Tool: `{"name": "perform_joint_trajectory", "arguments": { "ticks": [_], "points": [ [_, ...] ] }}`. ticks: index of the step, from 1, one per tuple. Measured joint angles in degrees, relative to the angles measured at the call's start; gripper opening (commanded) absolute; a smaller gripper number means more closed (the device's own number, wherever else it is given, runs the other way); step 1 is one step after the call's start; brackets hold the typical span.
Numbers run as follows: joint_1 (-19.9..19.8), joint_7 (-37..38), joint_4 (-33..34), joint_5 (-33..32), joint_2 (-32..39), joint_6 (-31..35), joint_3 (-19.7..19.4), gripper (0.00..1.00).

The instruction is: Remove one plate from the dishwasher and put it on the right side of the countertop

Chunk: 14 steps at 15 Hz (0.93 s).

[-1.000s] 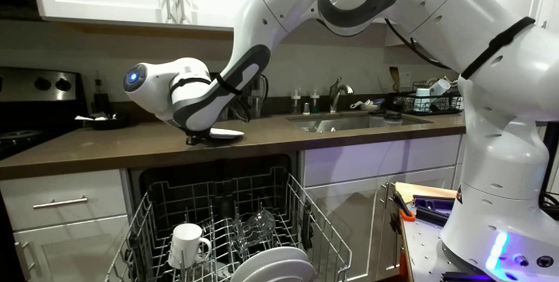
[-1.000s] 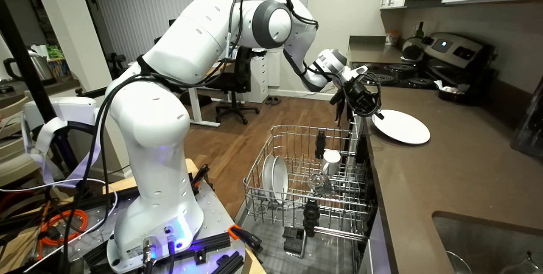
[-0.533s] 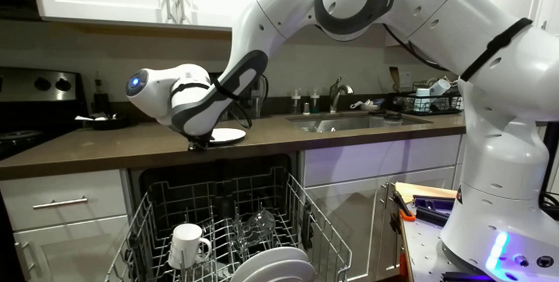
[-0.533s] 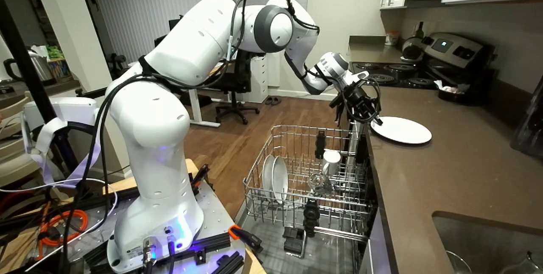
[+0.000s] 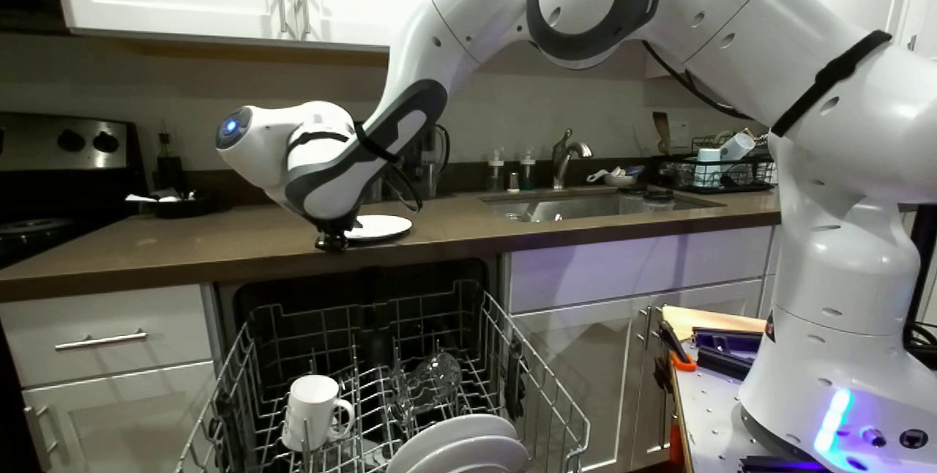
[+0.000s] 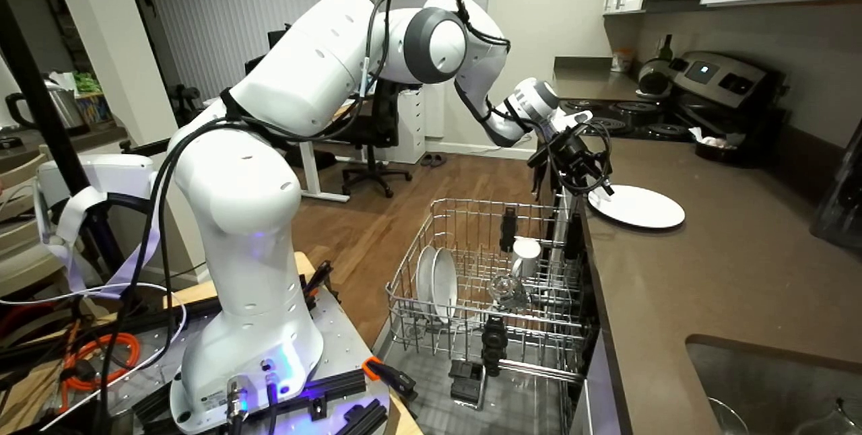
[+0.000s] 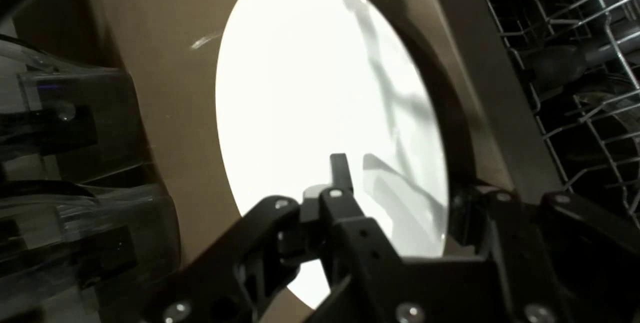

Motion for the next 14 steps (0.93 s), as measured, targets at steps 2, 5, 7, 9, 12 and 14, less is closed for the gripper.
{"name": "perform_joint_trajectory", "arguments": {
  "ticks": [2,5,7,9,12,14],
  "points": [
    [0.01,-0.27,0.10,0.34,-0.04,0.02,-0.20,0.47],
    [0.10,-0.28,0.09,0.40,-0.12,-0.02,-0.25,0.46],
    [0.27,-0.28,-0.01,0.41,-0.18,-0.07,-0.25,0.44],
    [0.67,-0.28,-0.21,0.41,-0.27,-0.12,-0.33,0.43],
    [1.46,-0.28,-0.50,0.39,-0.45,-0.31,-0.43,0.50],
    [2.15,-0.28,-0.57,0.36,-0.62,-0.54,-0.62,0.56]
  ]
}}
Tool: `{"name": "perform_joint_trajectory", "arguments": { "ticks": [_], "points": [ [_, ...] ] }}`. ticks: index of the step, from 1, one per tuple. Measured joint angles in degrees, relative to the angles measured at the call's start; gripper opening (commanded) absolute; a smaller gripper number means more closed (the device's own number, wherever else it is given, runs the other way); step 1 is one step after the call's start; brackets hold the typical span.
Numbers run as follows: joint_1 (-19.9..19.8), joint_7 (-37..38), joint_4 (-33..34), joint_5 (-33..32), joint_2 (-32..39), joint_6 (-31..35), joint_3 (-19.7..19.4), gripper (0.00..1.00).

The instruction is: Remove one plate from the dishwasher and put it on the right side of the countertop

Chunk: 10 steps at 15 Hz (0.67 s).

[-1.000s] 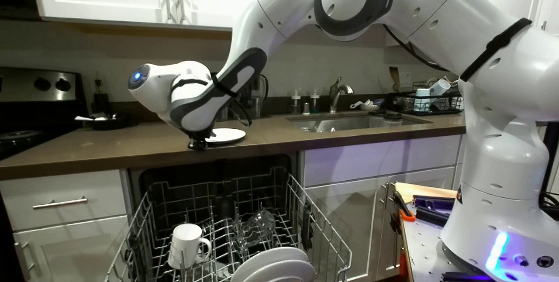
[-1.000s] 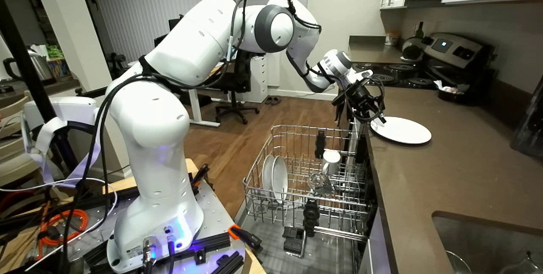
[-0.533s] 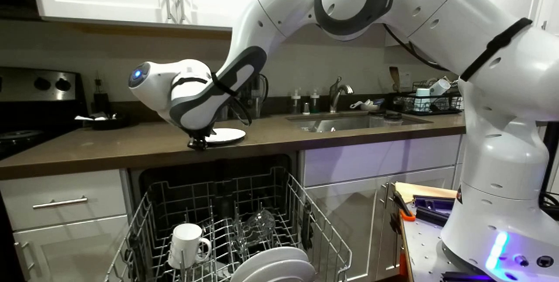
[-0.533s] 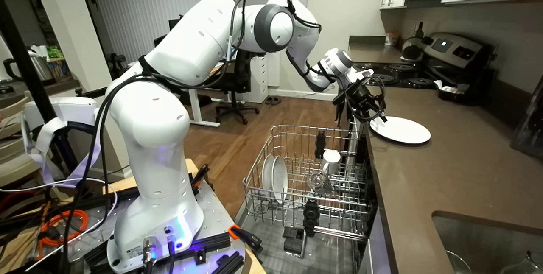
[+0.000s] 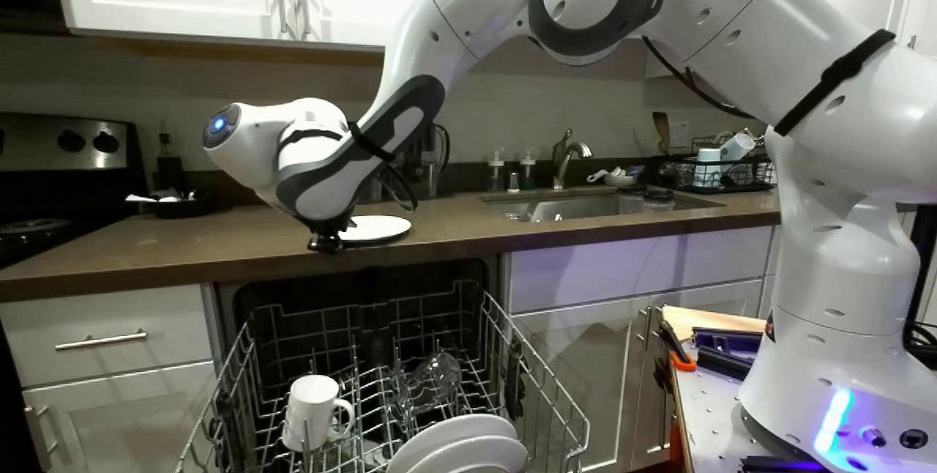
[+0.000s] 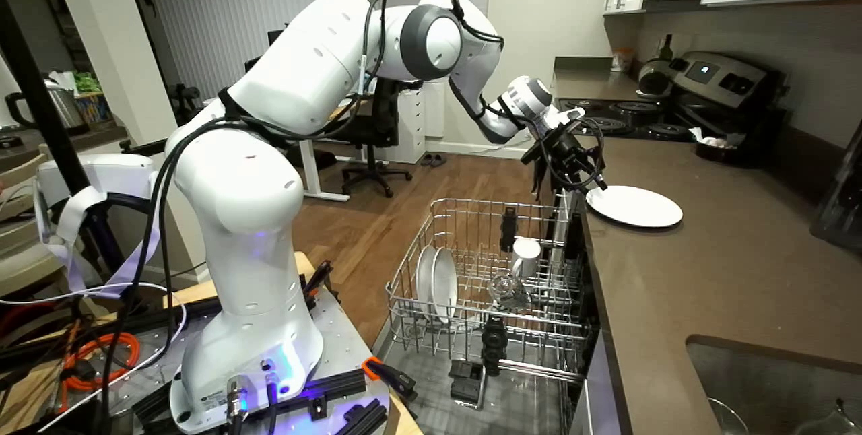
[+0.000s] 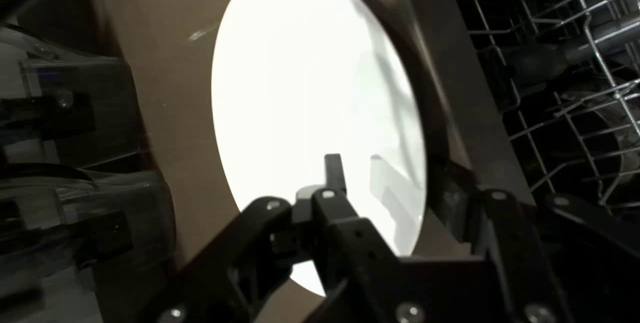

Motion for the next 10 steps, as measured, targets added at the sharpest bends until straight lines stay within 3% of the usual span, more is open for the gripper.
{"name": "perform_joint_trajectory", "arguments": {
  "ticks": [6,8,10],
  "points": [
    [1.04,-0.01,-1.50,0.45,-1.45,-0.45,0.38,0.52],
    [0.97,-0.56,-2.94,2.09,-2.73,-0.43,1.11,0.58],
    [0.86,-1.61,-5.29,4.41,-4.88,-0.27,2.11,0.51]
  ]
}}
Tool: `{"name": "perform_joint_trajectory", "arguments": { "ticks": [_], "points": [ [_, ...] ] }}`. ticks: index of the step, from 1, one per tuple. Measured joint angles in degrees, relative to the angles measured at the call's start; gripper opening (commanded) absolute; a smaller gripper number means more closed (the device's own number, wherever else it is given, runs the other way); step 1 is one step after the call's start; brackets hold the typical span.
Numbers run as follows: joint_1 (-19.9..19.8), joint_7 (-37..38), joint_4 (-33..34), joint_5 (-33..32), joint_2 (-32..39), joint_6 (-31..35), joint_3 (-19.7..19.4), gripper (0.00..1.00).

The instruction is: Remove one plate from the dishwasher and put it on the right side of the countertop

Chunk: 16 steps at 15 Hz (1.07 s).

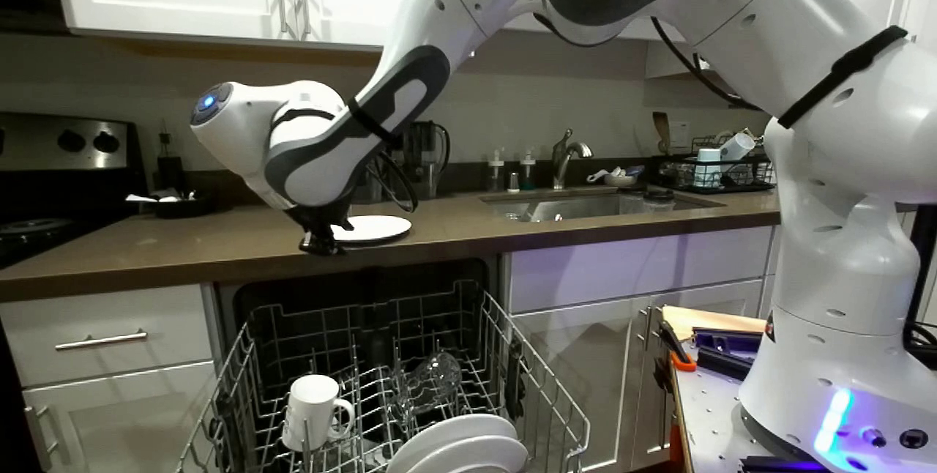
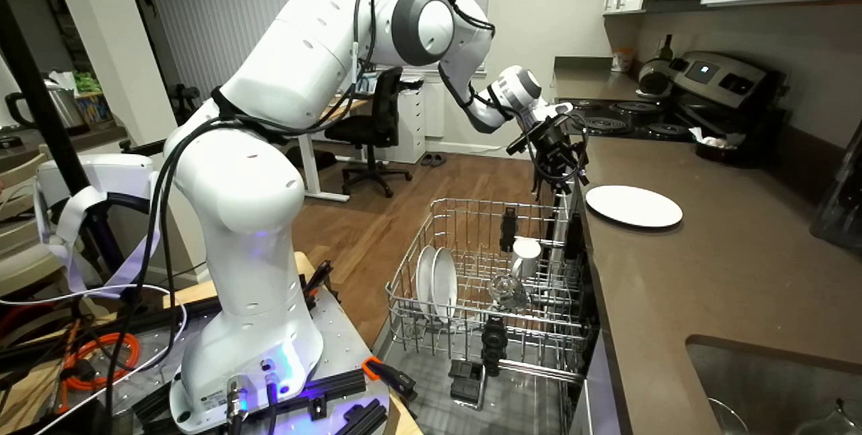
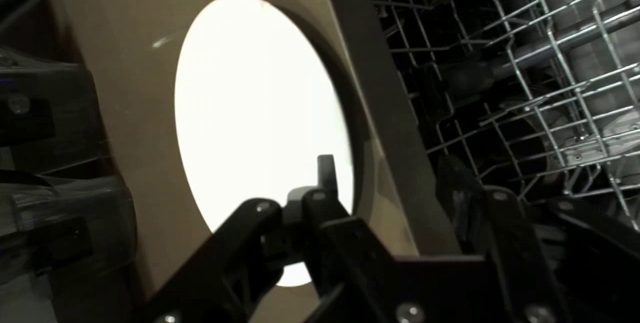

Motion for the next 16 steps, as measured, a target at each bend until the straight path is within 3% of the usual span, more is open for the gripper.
{"name": "perform_joint_trajectory", "arguments": {
  "ticks": [4,10,13,16],
  "points": [
    [-0.40,-4.57,-8.84,6.45,-8.16,2.77,2.75,0.49],
    [-1.80,-16.72,-26.23,21.64,-25.99,6.36,6.29,0.94],
    [-3.13,-25.56,-34.81,31.77,-34.85,6.43,7.31,1.00],
    [-4.08,-35.14,-40.75,42.16,-41.11,5.72,7.42,1.00]
  ]
}}
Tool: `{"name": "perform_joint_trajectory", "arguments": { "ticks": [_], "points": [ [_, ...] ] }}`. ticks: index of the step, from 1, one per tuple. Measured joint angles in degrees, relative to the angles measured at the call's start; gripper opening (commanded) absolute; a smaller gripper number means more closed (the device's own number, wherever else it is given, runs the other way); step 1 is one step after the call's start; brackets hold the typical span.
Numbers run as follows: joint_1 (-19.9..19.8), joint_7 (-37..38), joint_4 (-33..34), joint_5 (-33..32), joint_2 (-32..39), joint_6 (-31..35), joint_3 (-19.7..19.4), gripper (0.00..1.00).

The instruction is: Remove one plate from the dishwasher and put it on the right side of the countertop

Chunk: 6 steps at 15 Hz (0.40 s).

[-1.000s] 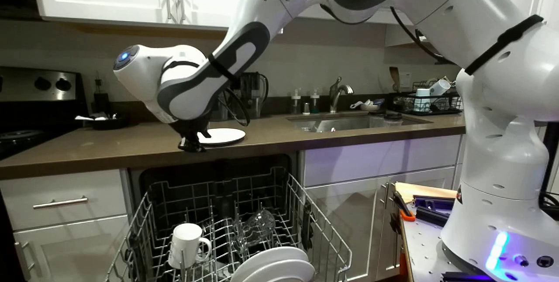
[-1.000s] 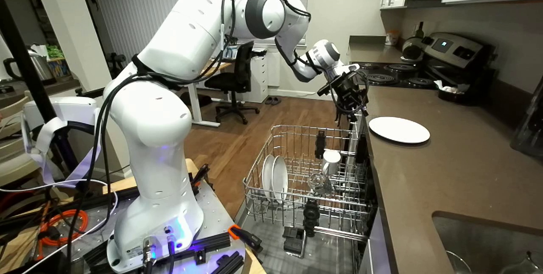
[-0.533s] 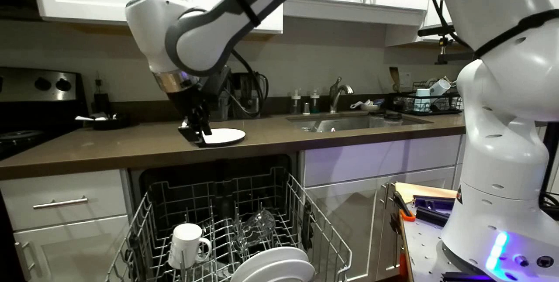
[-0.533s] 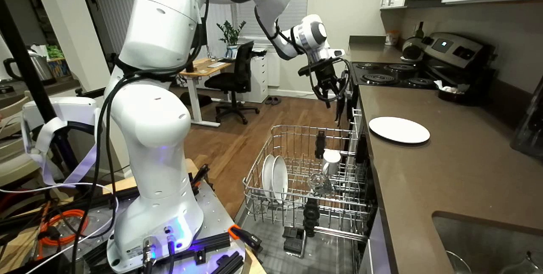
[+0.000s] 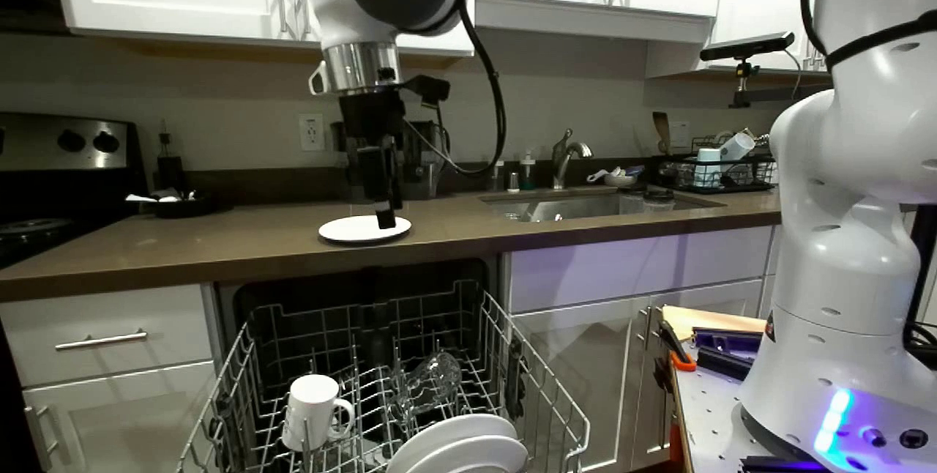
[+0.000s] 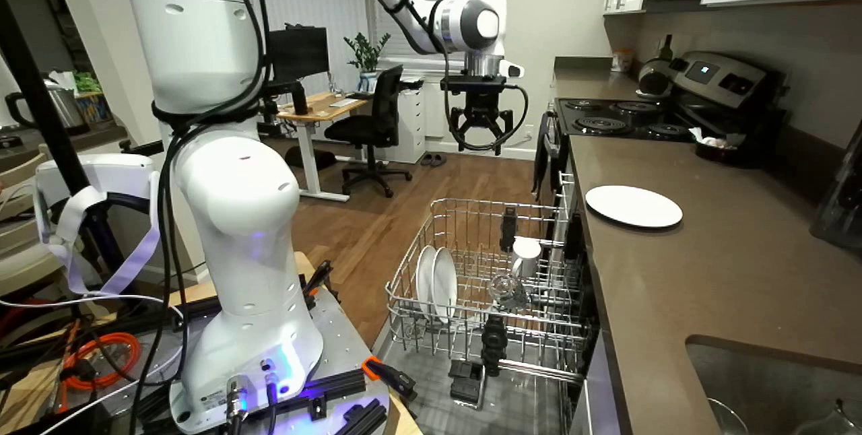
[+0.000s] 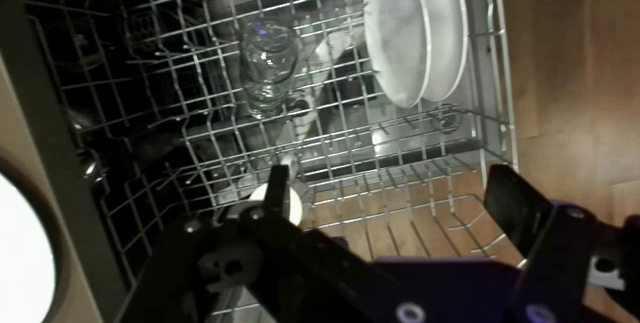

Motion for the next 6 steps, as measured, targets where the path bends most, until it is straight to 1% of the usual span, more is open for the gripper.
{"name": "perform_joint_trajectory", "arguments": {
  "ticks": [3,6],
  "points": [
    [-0.53,-8.26,-3.72,8.57,-3.98,-2.47,-0.45,1.00],
    [-0.54,-12.42,-5.90,12.54,-6.04,-4.80,-1.46,1.00]
  ]
}}
